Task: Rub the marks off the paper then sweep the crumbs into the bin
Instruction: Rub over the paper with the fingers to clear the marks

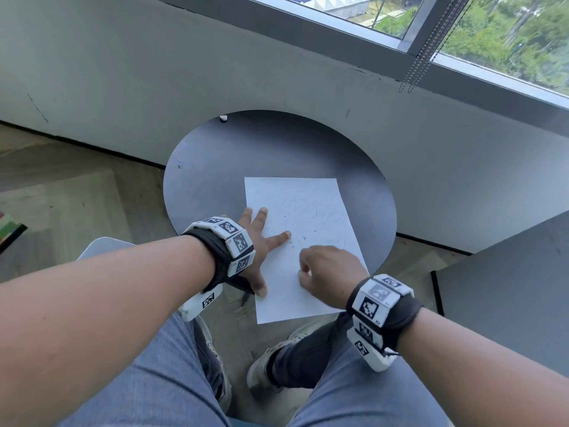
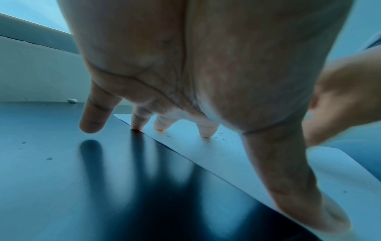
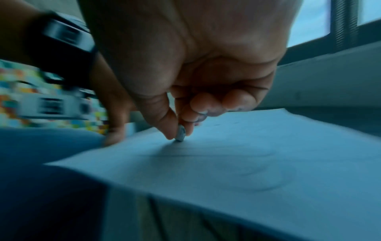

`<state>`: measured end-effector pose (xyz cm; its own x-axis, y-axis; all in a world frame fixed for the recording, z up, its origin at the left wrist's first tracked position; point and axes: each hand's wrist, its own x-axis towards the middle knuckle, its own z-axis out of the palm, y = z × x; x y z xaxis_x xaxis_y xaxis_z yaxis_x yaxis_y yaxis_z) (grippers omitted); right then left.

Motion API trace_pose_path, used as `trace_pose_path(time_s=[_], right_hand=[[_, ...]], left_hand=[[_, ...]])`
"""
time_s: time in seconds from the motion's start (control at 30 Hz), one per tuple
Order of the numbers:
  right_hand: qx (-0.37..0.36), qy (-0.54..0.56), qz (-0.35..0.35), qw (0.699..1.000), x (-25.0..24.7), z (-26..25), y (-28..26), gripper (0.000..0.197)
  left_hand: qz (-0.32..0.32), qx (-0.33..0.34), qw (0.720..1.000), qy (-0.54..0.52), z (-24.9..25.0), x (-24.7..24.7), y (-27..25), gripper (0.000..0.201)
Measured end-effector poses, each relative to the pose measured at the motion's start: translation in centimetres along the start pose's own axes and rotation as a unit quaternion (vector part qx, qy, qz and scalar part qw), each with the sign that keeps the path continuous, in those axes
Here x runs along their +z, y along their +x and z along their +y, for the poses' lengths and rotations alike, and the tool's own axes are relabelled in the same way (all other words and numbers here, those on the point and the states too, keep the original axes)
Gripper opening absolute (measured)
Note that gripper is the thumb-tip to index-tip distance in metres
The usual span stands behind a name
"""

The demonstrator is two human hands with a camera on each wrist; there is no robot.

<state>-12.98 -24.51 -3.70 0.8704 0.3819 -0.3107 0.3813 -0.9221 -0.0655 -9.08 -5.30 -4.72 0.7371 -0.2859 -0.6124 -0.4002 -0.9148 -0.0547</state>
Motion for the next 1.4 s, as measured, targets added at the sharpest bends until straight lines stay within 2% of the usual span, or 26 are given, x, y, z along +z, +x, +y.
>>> trace_pose_path(time_s=[0.07,0.13,0.2,0.33,0.43,0.53,0.63,0.7,0.9,1.03,1.13,1.3,1.4], right_hand=[[-0.035,0.014,-0.01,0.999,0.4,-1.4,-0.8,0.018],[-0.028,0.04,-0.025,0.998,0.2,-1.1,-0.6,0.017],[0.011,0.065,-0.03,0.997,-0.2,0.5,0.5,0.016],[0.103,0.07,0.004,0.992,-1.1,4.3,3.4,0.013],[0.126,0.059,0.013,0.99,-1.5,5.2,4.5,0.012],[0.102,0.035,0.023,0.994,-1.1,4.0,3.6,0.014],[0.016,0.025,0.011,1.0,-0.1,1.7,1.5,0.016],[-0.011,0.026,-0.002,1.0,0.1,1.1,0.9,0.017],[0.094,0.05,0.009,0.994,-1.3,4.7,4.5,0.013],[0.122,0.018,0.013,0.992,-1.8,6.1,5.7,0.014],[0.087,-0.004,0.017,0.996,-1.5,5.0,4.3,0.015],[-0.035,-0.004,0.002,0.999,0.0,1.1,-0.4,0.019],[-0.041,0.007,-0.023,0.999,0.0,1.1,-0.9,0.018]], left_hand=[[-0.003,0.002,1.0,0.004,0.1,-0.1,-0.1,0.135],[-0.004,0.002,1.0,0.006,0.1,-0.1,-0.1,0.135],[-0.002,0.002,1.0,0.006,0.2,0.0,-0.1,0.135],[-0.002,0.002,1.0,0.001,0.2,0.0,-0.1,0.134],[0.0,0.003,1.0,0.007,0.0,0.1,0.0,0.135],[0.0,0.001,1.0,0.005,0.0,0.2,0.1,0.135],[-0.008,-0.002,1.0,0.006,0.0,0.0,0.1,0.135],[-0.009,-0.002,1.0,0.009,0.1,0.0,0.1,0.135],[-0.01,-0.003,1.0,0.007,0.2,-0.1,-0.1,0.135],[-0.009,-0.006,1.0,0.006,0.3,-0.2,0.0,0.135],[0.0,0.004,1.0,0.007,0.1,-0.2,-0.1,0.136],[0.014,0.042,0.999,0.024,0.6,-0.4,0.1,0.139],[0.011,0.044,0.999,0.018,1.0,-0.5,0.3,0.14]])
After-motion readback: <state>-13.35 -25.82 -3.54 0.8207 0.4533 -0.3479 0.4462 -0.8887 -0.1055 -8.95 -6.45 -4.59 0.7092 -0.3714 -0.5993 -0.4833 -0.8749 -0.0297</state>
